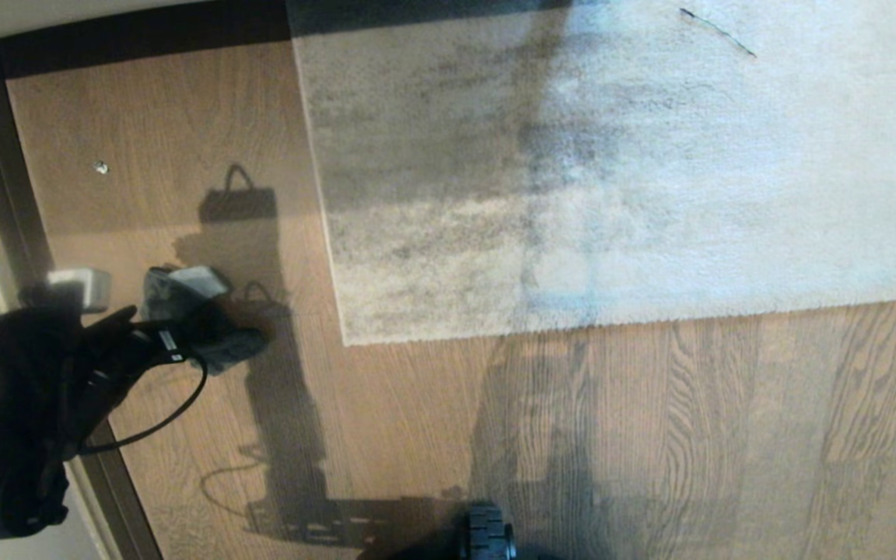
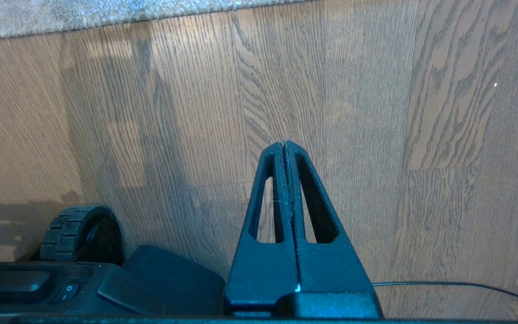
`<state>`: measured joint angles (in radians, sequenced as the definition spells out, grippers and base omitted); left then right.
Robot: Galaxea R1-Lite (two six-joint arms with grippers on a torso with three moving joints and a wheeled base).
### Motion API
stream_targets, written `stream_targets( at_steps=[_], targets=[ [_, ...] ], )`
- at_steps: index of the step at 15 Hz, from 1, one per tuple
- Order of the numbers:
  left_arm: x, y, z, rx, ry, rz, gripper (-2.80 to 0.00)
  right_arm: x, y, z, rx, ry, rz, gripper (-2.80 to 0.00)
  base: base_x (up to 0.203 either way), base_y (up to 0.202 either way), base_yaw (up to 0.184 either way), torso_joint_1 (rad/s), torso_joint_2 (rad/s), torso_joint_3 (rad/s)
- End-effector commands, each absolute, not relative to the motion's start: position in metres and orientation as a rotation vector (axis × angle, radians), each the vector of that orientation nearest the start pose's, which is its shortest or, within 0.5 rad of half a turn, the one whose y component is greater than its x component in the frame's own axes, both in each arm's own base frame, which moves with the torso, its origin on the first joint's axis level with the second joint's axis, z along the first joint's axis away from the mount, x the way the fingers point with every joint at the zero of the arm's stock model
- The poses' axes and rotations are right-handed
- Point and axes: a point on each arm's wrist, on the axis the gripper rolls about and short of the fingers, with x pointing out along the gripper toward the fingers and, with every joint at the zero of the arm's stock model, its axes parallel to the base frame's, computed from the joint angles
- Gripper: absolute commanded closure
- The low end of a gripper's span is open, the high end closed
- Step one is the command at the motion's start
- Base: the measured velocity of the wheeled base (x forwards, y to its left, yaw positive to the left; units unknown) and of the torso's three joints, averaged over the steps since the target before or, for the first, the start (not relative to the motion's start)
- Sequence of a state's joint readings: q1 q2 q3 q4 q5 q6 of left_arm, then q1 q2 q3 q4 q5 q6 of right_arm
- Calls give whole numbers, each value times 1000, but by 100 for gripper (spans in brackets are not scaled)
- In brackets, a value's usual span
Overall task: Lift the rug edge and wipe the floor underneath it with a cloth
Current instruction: Pick up the rag
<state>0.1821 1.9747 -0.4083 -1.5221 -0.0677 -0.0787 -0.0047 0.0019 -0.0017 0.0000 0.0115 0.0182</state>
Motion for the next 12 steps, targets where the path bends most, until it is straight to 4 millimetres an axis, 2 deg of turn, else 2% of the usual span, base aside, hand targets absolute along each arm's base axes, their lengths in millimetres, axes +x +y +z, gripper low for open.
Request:
stream_targets(
  at_steps=[1,12],
  targets=[
    [296,53,96,-80,7,114,-280,-23,0,76,18,0,8,0,0,0,0,0,0,0],
    [303,53,79,-81,58,111,-280,-23,0,76,18,0,8,0,0,0,0,0,0,0]
  ],
)
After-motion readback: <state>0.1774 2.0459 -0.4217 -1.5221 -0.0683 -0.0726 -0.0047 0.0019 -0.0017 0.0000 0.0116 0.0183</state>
